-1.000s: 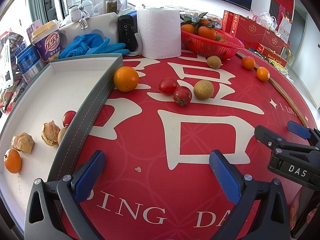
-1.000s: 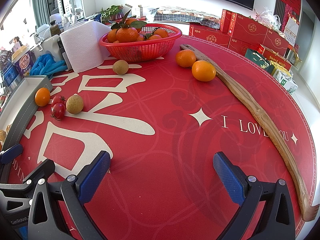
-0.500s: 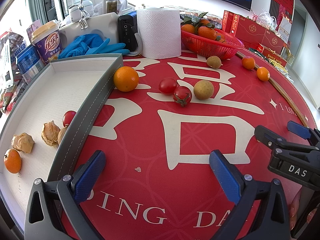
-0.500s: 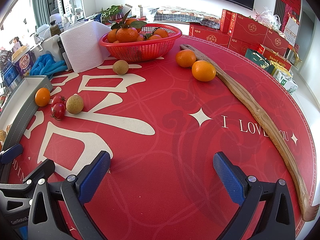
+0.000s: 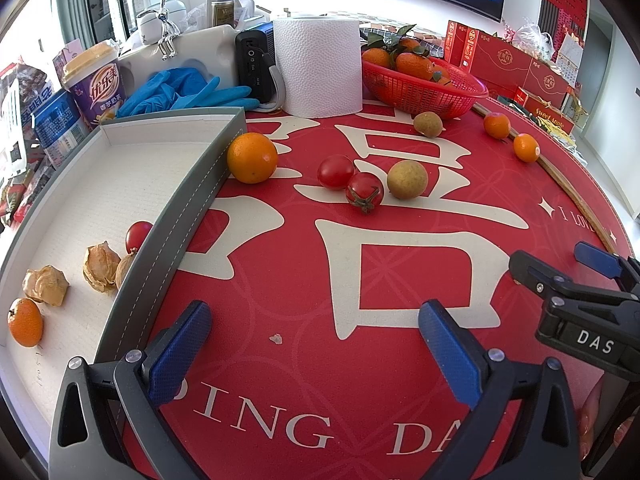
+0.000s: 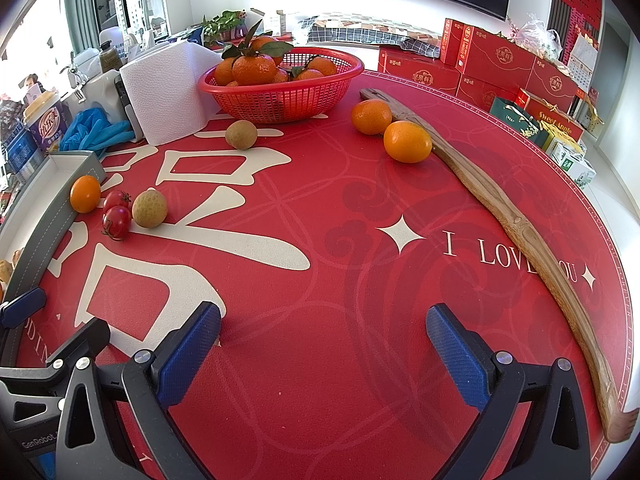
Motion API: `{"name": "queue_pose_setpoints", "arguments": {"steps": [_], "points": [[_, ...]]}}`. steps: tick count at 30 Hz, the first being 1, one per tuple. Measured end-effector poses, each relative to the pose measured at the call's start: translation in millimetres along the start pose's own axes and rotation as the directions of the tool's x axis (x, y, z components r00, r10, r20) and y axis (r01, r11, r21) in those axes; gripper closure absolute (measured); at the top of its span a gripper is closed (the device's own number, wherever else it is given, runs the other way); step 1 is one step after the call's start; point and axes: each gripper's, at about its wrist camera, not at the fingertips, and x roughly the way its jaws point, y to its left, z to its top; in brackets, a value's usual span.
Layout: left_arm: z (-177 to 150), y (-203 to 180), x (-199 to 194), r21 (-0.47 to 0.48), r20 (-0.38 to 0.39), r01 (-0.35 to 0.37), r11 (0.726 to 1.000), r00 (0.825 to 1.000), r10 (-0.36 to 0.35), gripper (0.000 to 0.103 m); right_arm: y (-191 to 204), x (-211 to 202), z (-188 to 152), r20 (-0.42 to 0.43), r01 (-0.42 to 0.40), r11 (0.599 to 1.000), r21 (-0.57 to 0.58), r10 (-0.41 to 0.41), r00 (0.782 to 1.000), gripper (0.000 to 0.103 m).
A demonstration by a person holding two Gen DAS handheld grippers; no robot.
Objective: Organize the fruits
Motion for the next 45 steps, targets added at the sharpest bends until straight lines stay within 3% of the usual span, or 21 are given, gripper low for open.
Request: {"name": "queue_pose_setpoints", "arguments": {"steps": [6, 10, 14, 17, 28, 31, 32, 33, 36, 41, 45], "points": [[1, 0, 1, 0.000, 0.000, 0.001, 1.000, 1.000, -0.001, 0.000, 0, 0, 0, 0.000, 0.000, 1.000, 0.000, 0.000, 1.000, 0.000], [9, -1, 4, 0.002, -0.048, 0.017, 1.000, 0.999, -0.017, 0.001, 0, 0, 0, 0.000, 0.000, 1.000, 0.000, 0.000, 1.000, 0.000], [26, 0, 7, -0.058, -0.061, 0.075, 0.996, 0.995, -0.078, 0.006, 0, 0, 0, 0.000, 0.000, 1.000, 0.000, 0.000, 1.000, 0.000], [38, -2, 15, -0.085, -0.066, 0.069, 0.994, 0.995, -0.074, 0.011, -1, -1, 0, 0.000, -0.002, 1.000, 0.003, 0.002, 1.000, 0.000], [64, -14, 28, -0.115, -0.085, 0.010, 0.993, 0.996, -0.019, 0.041, -3, -3, -3, -0.003, -0.019, 1.000, -0.023, 0.018, 1.000, 0.000], [66, -19, 31, -0.091, -0.065, -0.045, 0.995, 0.997, 0.039, 0.062, -4, -3, -4, -0.003, -0.024, 0.999, -0.030, 0.024, 1.000, 0.000], [65, -19, 30, -0.085, -0.053, -0.055, 0.995, 0.997, 0.051, 0.075, -4, -3, -4, -0.003, -0.023, 0.999, -0.030, 0.023, 1.000, 0.000], [63, -17, 29, -0.087, -0.048, -0.051, 0.995, 0.998, 0.046, 0.079, -4, -3, -4, -0.002, -0.023, 0.999, -0.030, 0.023, 1.000, 0.000], [55, -6, 23, -0.087, -0.042, -0.020, 0.996, 0.999, 0.016, 0.079, -4, -3, -4, -0.004, -0.021, 0.999, -0.030, 0.021, 1.000, 0.000], [26, 7, 4, -0.040, -0.005, -0.034, 0.999, 0.999, 0.034, 0.079, 0, -1, -1, -0.007, -0.016, 1.000, -0.025, 0.016, 1.000, 0.000], [12, 13, -4, -0.033, 0.025, -0.037, 0.999, 0.999, 0.038, 0.079, 27, 9, 16, -0.016, -0.072, 0.992, -0.103, 0.070, 0.997, 0.000]]}}
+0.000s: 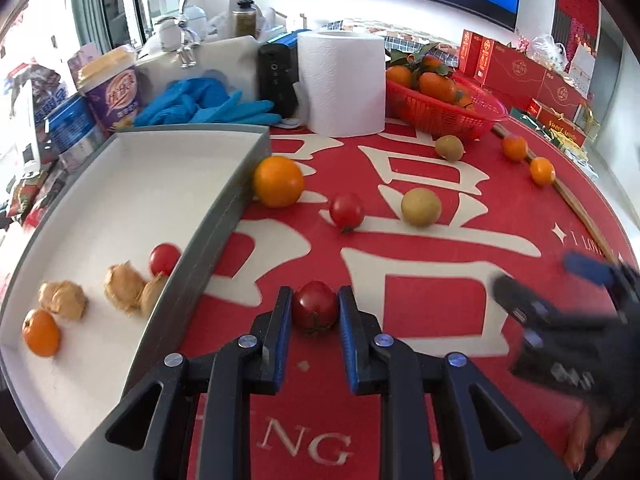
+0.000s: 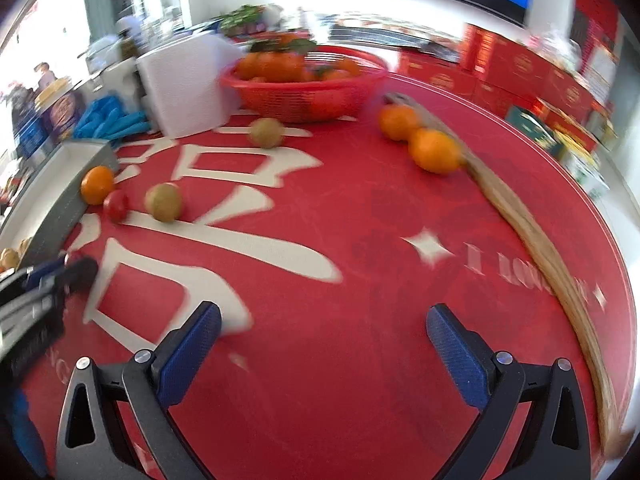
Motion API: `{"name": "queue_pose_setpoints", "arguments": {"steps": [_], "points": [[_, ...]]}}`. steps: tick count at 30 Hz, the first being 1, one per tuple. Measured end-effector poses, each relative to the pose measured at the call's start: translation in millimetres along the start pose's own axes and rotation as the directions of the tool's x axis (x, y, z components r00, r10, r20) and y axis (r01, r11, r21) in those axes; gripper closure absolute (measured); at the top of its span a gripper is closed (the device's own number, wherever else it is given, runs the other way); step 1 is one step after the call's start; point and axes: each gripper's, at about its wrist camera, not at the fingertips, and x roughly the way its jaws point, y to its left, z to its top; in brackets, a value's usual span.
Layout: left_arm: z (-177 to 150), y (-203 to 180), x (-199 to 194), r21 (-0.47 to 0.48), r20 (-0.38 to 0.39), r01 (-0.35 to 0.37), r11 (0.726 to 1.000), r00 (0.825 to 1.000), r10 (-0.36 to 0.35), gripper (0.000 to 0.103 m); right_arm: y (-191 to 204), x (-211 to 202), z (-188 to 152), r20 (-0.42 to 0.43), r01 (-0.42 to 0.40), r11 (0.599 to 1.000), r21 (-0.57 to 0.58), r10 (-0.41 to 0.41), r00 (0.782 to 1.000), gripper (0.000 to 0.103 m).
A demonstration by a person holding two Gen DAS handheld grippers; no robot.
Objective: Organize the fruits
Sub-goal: 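Grasp a red tomato with the left tool while the right tool grasps a brown kiwi, then carry the tomato and kiwi over the white tray and open both tools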
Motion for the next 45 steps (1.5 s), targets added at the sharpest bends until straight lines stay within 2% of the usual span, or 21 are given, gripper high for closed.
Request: {"name": "queue_pose_setpoints", "arguments": {"steps": [7, 9, 10, 11, 12, 13, 16, 19, 21, 24, 29, 37, 40, 45], "points": [[-4, 3, -1, -0.010, 0.022, 0.004, 1.000, 1.000, -0.004, 0.078, 51, 26, 39, -0.006, -0.075, 0.991, -0.108, 0.075, 0.997, 0.001], [-5, 3, -1, -0.009, 0.027, 0.007, 1.000, 1.000, -0.006, 0.078, 60, 27, 45, 0.014, -0.080, 0.990, -0.121, 0.082, 0.997, 0.011], [-5, 4, -3, -0.008, 0.024, 0.013, 1.000, 1.000, -0.013, 0.078, 63, 27, 47, 0.017, -0.082, 0.989, -0.125, 0.084, 0.996, 0.022], [-5, 6, -3, -0.012, 0.015, 0.027, 1.000, 1.000, -0.027, 0.079, 67, 24, 48, 0.020, -0.086, 0.988, -0.130, 0.089, 0.996, 0.042], [-5, 9, -4, -0.022, 0.008, 0.050, 0.998, 0.999, -0.050, 0.079, 69, 22, 48, 0.018, -0.093, 0.986, -0.136, 0.097, 0.995, 0.055], [-5, 12, -5, -0.030, 0.003, 0.071, 0.997, 0.997, -0.071, 0.080, 69, 20, 47, 0.010, -0.095, 0.986, -0.140, 0.098, 0.995, 0.075], [-6, 21, -19, -0.047, 0.021, 0.105, 0.993, 0.994, -0.104, 0.080, 58, 15, 45, -0.019, -0.151, 0.984, -0.092, 0.150, 0.988, 0.075], [-5, 30, -36, -0.058, 0.055, 0.131, 0.990, 0.990, -0.128, 0.080, 36, 13, 46, -0.074, -0.271, 0.962, 0.027, 0.273, 0.959, 0.075], [-1, 38, -47, -0.067, 0.079, 0.139, 0.988, 0.988, -0.133, 0.080, 30, 9, 47, -0.092, -0.305, 0.950, 0.068, 0.310, 0.946, 0.075], [2, 53, -59, -0.080, 0.112, 0.118, 0.990, 0.988, -0.108, 0.080, 34, 0, 49, -0.089, -0.313, 0.947, 0.066, 0.318, 0.944, 0.075], [2, 90, -64, -0.139, 0.134, 0.047, 0.989, 0.991, -0.028, 0.080, 64, -15, 54, -0.088, -0.374, 0.927, 0.021, 0.374, 0.923, 0.075], [-16, 132, -52, -0.219, 0.097, -0.024, 0.975, 0.994, 0.046, 0.080, 140, -20, 65, -0.111, -0.454, 0.888, -0.077, 0.445, 0.889, 0.075], [-20, 135, -47, -0.227, 0.086, -0.041, 0.973, 0.994, 0.062, 0.080, 163, -19, 69, -0.118, -0.466, 0.878, -0.109, 0.454, 0.883, 0.075], [-28, 137, -34, -0.236, 0.053, -0.050, 0.970, 0.997, 0.065, 0.079, 191, -11, 75, -0.130, -0.459, 0.876, -0.149, 0.442, 0.887, 0.075]]}}
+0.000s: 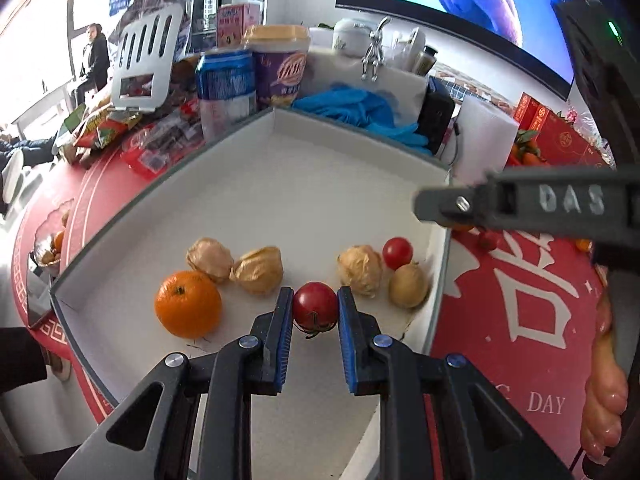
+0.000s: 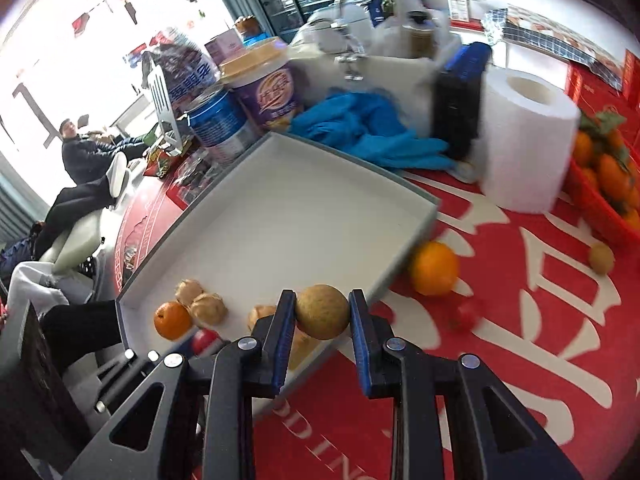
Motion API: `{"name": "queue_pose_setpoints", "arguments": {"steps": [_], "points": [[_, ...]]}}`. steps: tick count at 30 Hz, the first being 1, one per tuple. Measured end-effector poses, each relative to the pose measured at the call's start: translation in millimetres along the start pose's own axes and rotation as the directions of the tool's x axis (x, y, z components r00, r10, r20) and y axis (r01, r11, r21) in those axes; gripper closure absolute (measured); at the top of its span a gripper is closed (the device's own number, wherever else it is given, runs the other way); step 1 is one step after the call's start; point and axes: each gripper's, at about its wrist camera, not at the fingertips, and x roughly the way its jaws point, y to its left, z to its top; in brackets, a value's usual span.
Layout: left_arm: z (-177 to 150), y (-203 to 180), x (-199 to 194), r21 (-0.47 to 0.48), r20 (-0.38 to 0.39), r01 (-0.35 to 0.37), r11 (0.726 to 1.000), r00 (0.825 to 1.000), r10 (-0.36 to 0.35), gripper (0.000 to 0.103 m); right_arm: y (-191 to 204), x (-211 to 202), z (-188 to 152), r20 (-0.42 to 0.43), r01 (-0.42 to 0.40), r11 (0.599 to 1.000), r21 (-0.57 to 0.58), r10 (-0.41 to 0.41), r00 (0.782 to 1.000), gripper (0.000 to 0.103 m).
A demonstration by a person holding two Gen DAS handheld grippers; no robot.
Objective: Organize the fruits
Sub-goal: 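Carry the tomato and kiwi over the white tray and open both tools, then withdraw both open tools from the tray toward the tablecloth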
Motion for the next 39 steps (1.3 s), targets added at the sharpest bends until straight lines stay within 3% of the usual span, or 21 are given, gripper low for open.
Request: {"name": "queue_pose_setpoints", "arguments": {"steps": [2, 4, 5, 6, 7, 8, 9, 11, 15, 18, 23, 31, 39], "points": [[-3, 1, 4, -0.005, -0.011, -0.015, 1.000, 1.000, 0.015, 0.075, 4, 6, 3, -0.002, 0.010, 1.000, -0.016, -0.010, 1.000, 0.075], [-6, 1, 7, -0.001, -0.014, 0.004, 1.000, 1.000, -0.004, 0.061, 7, 16, 4, -0.024, 0.005, 1.000, -0.023, -0.006, 1.000, 0.075], [-6, 0, 5, 0.004, -0.013, 0.005, 1.000, 1.000, -0.005, 0.041, 7, 19, 4, -0.034, 0.002, 1.000, -0.020, -0.003, 0.999, 0.072], [-6, 0, 2, 0.002, 0.001, -0.003, 1.000, 1.000, 0.003, 0.025, 6, 21, 4, -0.046, 0.000, 1.000, -0.014, -0.001, 0.999, 0.063], [-5, -1, -2, 0.001, 0.024, -0.006, 1.000, 1.000, 0.006, 0.019, 6, 21, 4, -0.041, -0.023, 1.000, -0.010, 0.022, 0.999, 0.041], [-4, -2, -7, 0.005, 0.050, -0.011, 1.000, 0.999, 0.011, 0.019, 6, 19, 4, -0.031, -0.044, 0.999, -0.008, 0.043, 0.999, 0.026], [-4, -4, -10, 0.016, 0.065, -0.022, 1.000, 0.998, 0.021, 0.019, 8, 14, 4, -0.014, -0.044, 0.999, -0.013, 0.044, 0.999, 0.021], [-2, -6, -12, 0.033, 0.066, -0.031, 0.999, 0.997, 0.028, 0.019, 11, 2, 5, 0.029, 0.019, 0.999, -0.031, -0.018, 0.999, 0.002], [0, -14, -20, 0.045, 0.070, -0.014, 0.999, 0.997, 0.011, 0.019, 1, -26, 3, 0.107, 0.077, 0.997, -0.029, -0.073, 0.992, 0.000], [1, -28, -26, 0.091, 0.076, 0.007, 0.996, 0.997, -0.014, 0.019, -29, -42, -3, 0.128, 0.129, 0.990, 0.060, -0.136, 0.982, 0.000], [0, -55, -32, 0.166, 0.055, 0.069, 0.984, 0.995, -0.079, 0.019, -95, -48, -30, 0.041, 0.257, 0.948, 0.185, -0.269, 0.962, 0.001], [11, -100, -30, 0.241, 0.005, 0.151, 0.959, 0.988, -0.157, 0.019, -173, -60, -88, -0.079, 0.449, 0.864, 0.231, -0.443, 0.893, 0.001], [24, -136, 26, 0.142, -0.162, 0.190, 0.972, 0.973, -0.166, 0.019, -182, -81, -124, 0.056, 0.459, 0.859, 0.226, -0.482, 0.875, 0.000]]}}
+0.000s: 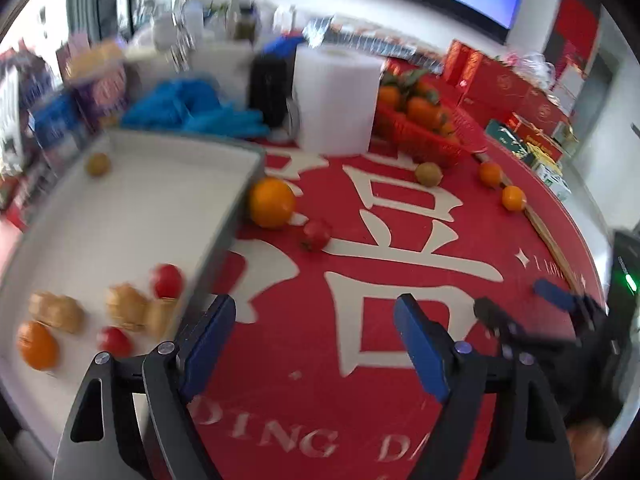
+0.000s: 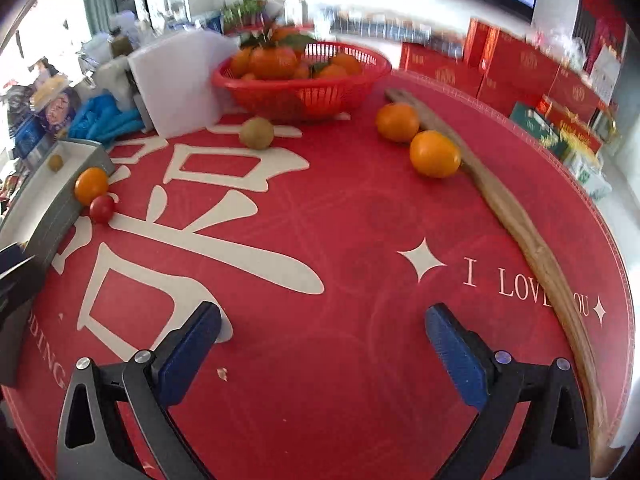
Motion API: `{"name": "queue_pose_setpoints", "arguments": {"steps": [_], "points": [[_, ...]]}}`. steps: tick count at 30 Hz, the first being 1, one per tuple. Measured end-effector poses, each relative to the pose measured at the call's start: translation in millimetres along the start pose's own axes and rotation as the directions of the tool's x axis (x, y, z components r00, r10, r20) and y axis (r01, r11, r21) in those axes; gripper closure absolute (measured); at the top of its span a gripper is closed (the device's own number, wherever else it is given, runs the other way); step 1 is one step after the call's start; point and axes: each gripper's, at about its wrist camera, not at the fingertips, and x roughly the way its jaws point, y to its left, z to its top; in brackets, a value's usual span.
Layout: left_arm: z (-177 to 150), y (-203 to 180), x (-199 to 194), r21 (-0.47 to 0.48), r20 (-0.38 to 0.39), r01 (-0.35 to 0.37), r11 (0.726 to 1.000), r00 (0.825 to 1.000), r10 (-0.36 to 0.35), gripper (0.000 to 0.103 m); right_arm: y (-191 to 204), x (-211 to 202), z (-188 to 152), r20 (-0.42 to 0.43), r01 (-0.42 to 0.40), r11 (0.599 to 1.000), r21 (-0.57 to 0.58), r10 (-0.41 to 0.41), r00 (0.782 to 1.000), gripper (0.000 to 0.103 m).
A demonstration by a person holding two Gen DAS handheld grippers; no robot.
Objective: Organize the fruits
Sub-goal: 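Grasp a red tomato with the left tool while the right tool grasps an orange mandarin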
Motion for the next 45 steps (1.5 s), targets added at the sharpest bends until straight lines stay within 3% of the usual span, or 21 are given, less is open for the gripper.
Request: {"name": "queue_pose_setpoints", "arguments": {"steps": [5, 11, 13, 15, 17, 26, 33, 40, 42, 44, 45], "points": [[13, -10, 32, -0.065, -0.037, -0.055, 0.996, 0.998, 0.053, 0.021, 3, 1, 2, 0.000, -0.001, 1.000, 0.000, 0.001, 1.000, 0.000], [28, -27, 48, -0.056, -0.015, -0.152, 0.987, 0.988, 0.151, 0.022, 3, 0, 2, -0.001, -0.001, 1.000, 0.000, 0.001, 1.000, 0.000], [29, -32, 51, -0.035, 0.006, -0.184, 0.982, 0.983, 0.184, 0.033, 3, 1, 2, 0.000, -0.001, 1.000, 0.000, 0.001, 1.000, 0.000], [29, -35, 49, -0.018, 0.023, -0.178, 0.984, 0.984, 0.179, 0.067, 3, 1, 2, -0.001, -0.001, 1.000, 0.000, 0.001, 1.000, 0.000], [26, -37, 46, 0.009, 0.024, -0.166, 0.986, 0.986, 0.165, 0.080, 3, 0, 2, 0.000, -0.001, 1.000, 0.000, 0.001, 1.000, 0.000], [-22, -25, 15, 0.093, 0.077, -0.141, 0.986, 0.988, 0.134, 0.080, -1, 8, 11, -0.017, -0.019, 1.000, -0.022, 0.019, 1.000, 0.000], [-26, -28, 18, 0.096, 0.111, -0.149, 0.984, 0.984, 0.138, 0.079, -48, 20, 60, 0.019, -0.038, 0.991, 0.126, 0.036, 0.999, 0.000], [-26, -27, 19, 0.092, 0.111, -0.144, 0.985, 0.985, 0.133, 0.079, -49, 40, 107, 0.025, 0.047, 0.999, 0.003, -0.047, 0.999, 0.001], [-25, -28, 19, 0.091, 0.111, -0.143, 0.986, 0.985, 0.132, 0.079, -46, 51, 114, 0.013, 0.079, 0.996, -0.038, -0.078, 0.997, 0.006], [-25, -28, 19, 0.093, 0.111, -0.145, 0.985, 0.985, 0.134, 0.079, -43, 63, 118, -0.017, 0.068, 0.996, -0.060, -0.069, 0.997, 0.031], [-25, -28, 19, 0.093, 0.111, -0.146, 0.985, 0.985, 0.135, 0.079, -42, 67, 120, -0.026, 0.060, 0.996, -0.062, -0.062, 0.998, 0.032]]}}
